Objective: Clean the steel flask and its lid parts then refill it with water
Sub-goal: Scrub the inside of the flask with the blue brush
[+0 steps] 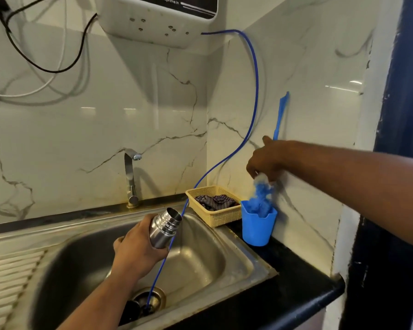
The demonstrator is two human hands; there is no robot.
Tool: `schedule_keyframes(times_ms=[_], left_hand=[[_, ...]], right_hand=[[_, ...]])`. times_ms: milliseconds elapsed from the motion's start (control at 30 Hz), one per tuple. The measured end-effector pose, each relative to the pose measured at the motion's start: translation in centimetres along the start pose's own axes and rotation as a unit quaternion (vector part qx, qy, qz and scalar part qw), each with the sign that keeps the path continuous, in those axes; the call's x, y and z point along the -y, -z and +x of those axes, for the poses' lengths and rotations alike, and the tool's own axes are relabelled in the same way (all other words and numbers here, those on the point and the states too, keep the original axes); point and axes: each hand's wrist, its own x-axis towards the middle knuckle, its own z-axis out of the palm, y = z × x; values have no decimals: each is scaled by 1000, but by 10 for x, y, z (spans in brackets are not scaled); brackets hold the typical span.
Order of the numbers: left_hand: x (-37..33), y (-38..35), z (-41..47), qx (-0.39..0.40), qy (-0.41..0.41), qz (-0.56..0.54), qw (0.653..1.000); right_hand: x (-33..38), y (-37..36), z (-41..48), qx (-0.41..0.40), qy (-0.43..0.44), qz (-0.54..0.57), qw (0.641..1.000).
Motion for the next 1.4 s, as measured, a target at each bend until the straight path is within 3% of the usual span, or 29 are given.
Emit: schedule_keyframes(times_ms=[133, 267, 500, 667, 900, 1067, 1167, 1233, 1400], left_hand=[[0, 4, 0, 6, 18, -10, 1000], [4, 13, 0, 7, 48, -40, 998], [24, 49, 6, -48, 42, -100, 993], [55, 65, 5, -91, 55, -119, 987], [64, 70, 12, -105, 29, -105, 988], [69, 75, 15, -96, -23, 24, 995], [66, 78, 15, -86, -76, 117, 987], [62, 79, 15, -86, -97, 133, 983], [66, 85, 17, -104, -85, 147, 980]], right_hand=[[-36, 33, -24, -14, -33, 49, 998], [-50, 62, -45, -106, -24, 188, 976], [10, 92, -35, -296, 45, 419, 857], [87, 93, -12, -318, 95, 521, 786], [128, 84, 13, -286, 144, 511, 798], [115, 98, 10, -223, 170, 397, 874], [128, 106, 15, -228, 179, 329, 899], [144, 106, 21, -246, 194, 329, 891], [176, 103, 33, -258, 191, 455, 831]])
